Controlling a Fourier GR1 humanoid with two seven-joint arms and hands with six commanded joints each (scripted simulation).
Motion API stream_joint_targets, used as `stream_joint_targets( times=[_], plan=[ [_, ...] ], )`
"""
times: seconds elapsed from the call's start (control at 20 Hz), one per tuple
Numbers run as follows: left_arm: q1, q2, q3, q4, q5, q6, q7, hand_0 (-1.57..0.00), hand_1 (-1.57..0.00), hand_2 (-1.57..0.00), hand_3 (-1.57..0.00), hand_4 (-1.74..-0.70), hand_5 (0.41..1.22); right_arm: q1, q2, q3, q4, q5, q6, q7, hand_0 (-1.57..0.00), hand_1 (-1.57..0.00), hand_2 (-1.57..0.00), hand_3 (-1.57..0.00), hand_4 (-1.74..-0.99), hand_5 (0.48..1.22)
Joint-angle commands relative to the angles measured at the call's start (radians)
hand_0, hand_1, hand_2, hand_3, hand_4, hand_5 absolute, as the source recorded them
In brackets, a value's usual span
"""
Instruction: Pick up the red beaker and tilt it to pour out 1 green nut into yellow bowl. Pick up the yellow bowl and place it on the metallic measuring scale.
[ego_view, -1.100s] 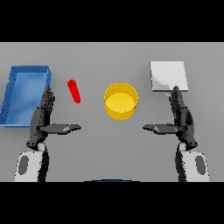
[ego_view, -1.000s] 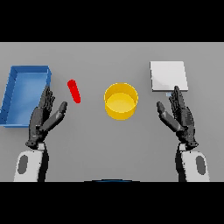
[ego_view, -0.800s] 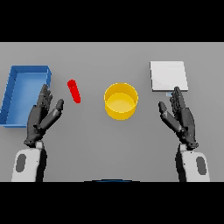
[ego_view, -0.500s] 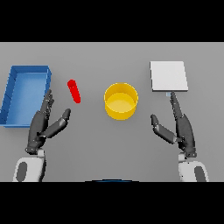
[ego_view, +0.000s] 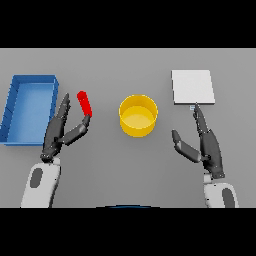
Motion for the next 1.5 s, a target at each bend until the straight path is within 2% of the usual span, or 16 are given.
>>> stream_joint_targets(
  times=[0.0, 0.2, 0.3, 0.35, 0.5, 0.75, 0.9, 1.05, 1.1, 1.15, 1.25, 1.3, 1.4, 1.45],
  plan=[
    [-0.027, 0.002, 0.011, 0.035, 0.003, 0.002, -0.014, 0.0, 0.0, 0.0, 0.0, -1.15, 0.638, 0.007, 0.004, 0.001, 0.002, 0.003, -0.004, -0.003, 0.0, 0.0, 0.0, 0.0, -1.193, 0.658],
    [-0.133, 0.007, 0.046, 0.159, 0.005, 0.018, -0.013, 0.0, 0.0, 0.0, 0.0, -1.15, 0.629, 0.002, 0.013, 0.006, -0.012, -0.005, 0.001, 0.014, 0.0, 0.0, 0.0, 0.0, -1.229, 0.667],
    [-0.179, -0.002, 0.068, 0.243, 0.016, 0.022, -0.044, 0.0, 0.0, 0.0, 0.0, -1.18, 0.635, 0.01, 0.009, 0.006, -0.014, 0.0, -0.001, 0.004, 0.0, 0.0, 0.0, 0.0, -1.233, 0.666],
    [-0.203, 0.0, 0.078, 0.278, 0.016, 0.024, -0.067, 0.0, 0.0, 0.0, 0.0, -1.18, 0.635, -0.005, 0.007, 0.002, -0.012, 0.001, -0.004, 0.023, 0.0, 0.0, 0.0, 0.0, -1.239, 0.668],
    [-0.263, -0.01, 0.084, 0.37, -0.007, 0.053, -0.108, 0.0, 0.0, 0.0, 0.0, -1.21, 0.636, 0.002, -0.001, -0.007, -0.001, -0.004, -0.002, 0.007, 0.0, 0.0, 0.0, 0.0, -1.247, 0.673],
    [-0.365, -0.016, 0.097, 0.52, -0.039, 0.091, -0.182, 0.0, 0.0, 0.0, 0.0, -1.26, 0.664, 0.013, 0.015, 0.008, -0.023, -0.009, 0.004, 0.01, 0.0, 0.0, 0.0, 0.0, -1.264, 0.69],
    [-0.409, -0.026, 0.102, 0.564, -0.045, 0.104, -0.181, 0.0, 0.0, 0.0, 0.0, -1.26, 0.68, 0.002, 0.006, -0.001, -0.018, -0.012, 0.005, 0.009, 0.0, 0.0, 0.0, 0.0, -1.262, 0.691],
    [-0.442, -0.024, 0.124, 0.628, -0.045, 0.126, -0.237, 0.0, -0.02, -0.04, 0.0, -1.3, 0.715, 0.011, -0.002, -0.005, -0.027, -0.008, 0.001, 0.0, 0.0, 0.0, 0.0, 0.0, -1.259, 0.691],
    [-0.453, -0.024, 0.135, 0.643, -0.038, 0.132, -0.255, -0.09, -0.14, -0.15, -0.05, -1.32, 0.741, 0.013, 0.005, 0.002, -0.024, 0.002, -0.005, 0.007, 0.0, 0.0, 0.0, 0.0, -1.255, 0.691],
    [-0.46, -0.032, 0.145, 0.65, -0.035, 0.152, -0.256, -0.32, -0.36, -0.36, -0.22, -1.35, 0.77, 0.01, 0.003, 0.002, -0.021, 0.006, -0.007, 0.011, 0.0, 0.0, 0.0, 0.0, -1.252, 0.69],
    [-0.474, -0.048, 0.149, 0.664, -0.036, 0.162, -0.255, -0.77, -0.8, -0.79, -0.58, -1.48, 0.933, 0.01, 0.001, 0.001, -0.022, 0.003, -0.003, -0.003, 0.0, 0.0, 0.0, 0.0, -1.245, 0.692],
    [-0.472, -0.053, 0.149, 0.676, -0.043, 0.164, -0.308, -0.93, -0.95, -0.95, -0.76, -1.53, 0.99, 0.002, -0.006, -0.003, -0.024, 0.006, -0.005, 0.008, 0.0, 0.0, 0.0, 0.0, -1.241, 0.695],
    [-0.488, -0.057, 0.161, 0.694, -0.034, 0.162, -0.321, -1.16, -1.18, -1.17, -1.0, -1.6, 1.073, -0.01, -0.001, -0.007, -0.014, -0.007, 0.0, 0.018, 0.0, 0.0, 0.0, 0.0, -1.233, 0.688],
    [-0.493, -0.057, 0.167, 0.709, -0.028, 0.164, -0.344, -1.24, -1.25, -1.25, -1.11, -1.57, 1.103, -0.009, 0.002, -0.005, -0.007, -0.005, -0.002, 0.013, 0.0, 0.0, 0.0, 0.0, -1.233, 0.686]
  ],
)
